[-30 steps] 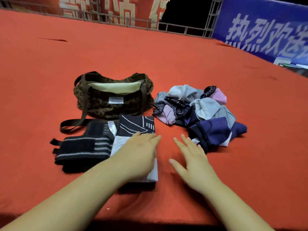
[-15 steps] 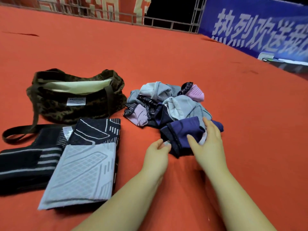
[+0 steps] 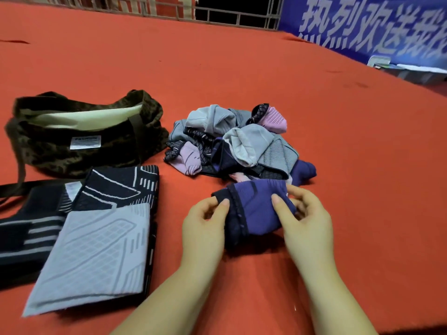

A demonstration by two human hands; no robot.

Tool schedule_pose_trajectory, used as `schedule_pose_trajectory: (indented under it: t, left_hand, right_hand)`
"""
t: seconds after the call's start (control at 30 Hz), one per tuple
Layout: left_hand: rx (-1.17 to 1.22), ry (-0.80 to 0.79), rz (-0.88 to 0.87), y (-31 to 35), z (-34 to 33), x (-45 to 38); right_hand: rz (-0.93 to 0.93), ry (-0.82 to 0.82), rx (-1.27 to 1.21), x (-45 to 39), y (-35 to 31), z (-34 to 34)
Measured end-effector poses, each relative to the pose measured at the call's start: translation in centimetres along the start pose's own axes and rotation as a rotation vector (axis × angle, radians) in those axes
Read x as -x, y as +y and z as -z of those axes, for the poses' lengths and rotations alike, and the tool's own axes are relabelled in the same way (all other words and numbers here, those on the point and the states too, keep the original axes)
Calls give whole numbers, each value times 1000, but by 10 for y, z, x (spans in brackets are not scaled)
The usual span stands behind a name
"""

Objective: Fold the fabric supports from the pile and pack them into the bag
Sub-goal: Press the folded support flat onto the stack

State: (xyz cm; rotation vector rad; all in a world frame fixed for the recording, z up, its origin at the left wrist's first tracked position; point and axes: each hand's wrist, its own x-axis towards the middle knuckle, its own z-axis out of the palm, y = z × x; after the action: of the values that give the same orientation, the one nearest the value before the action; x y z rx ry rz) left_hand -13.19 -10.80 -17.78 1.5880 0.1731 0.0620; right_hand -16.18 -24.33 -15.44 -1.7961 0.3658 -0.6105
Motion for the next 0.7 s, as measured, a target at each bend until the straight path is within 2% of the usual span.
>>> schedule_pose_trajectory:
  t: [0.1, 0.17, 0.3, 0.4, 0.5, 0.57, 0.7]
  left_hand:
    - [-129, 93, -120, 0, 24, 23]
    - [-72, 34, -119, -3, 35, 34]
    - [41, -28, -85, -10, 48, 48]
    - [70, -20, -137, -7, 53, 56]
    - [93, -90, -193, 0, 56, 63]
    - [92, -149, -223, 5, 59, 67]
    - [26, -157, -228, 6, 68, 68]
  right_hand:
    - [-83, -20, -157, 29, -3, 3]
    - [-132, -39, -204, 47, 1, 4]
    - [-183, -56, -74, 70, 10, 2]
    - [72, 3, 264, 78, 1, 2]
    - [244, -111, 362, 81, -16, -6]
    - [261, -156, 392, 83, -21, -11]
    - [214, -192, 362, 93, -23, -20]
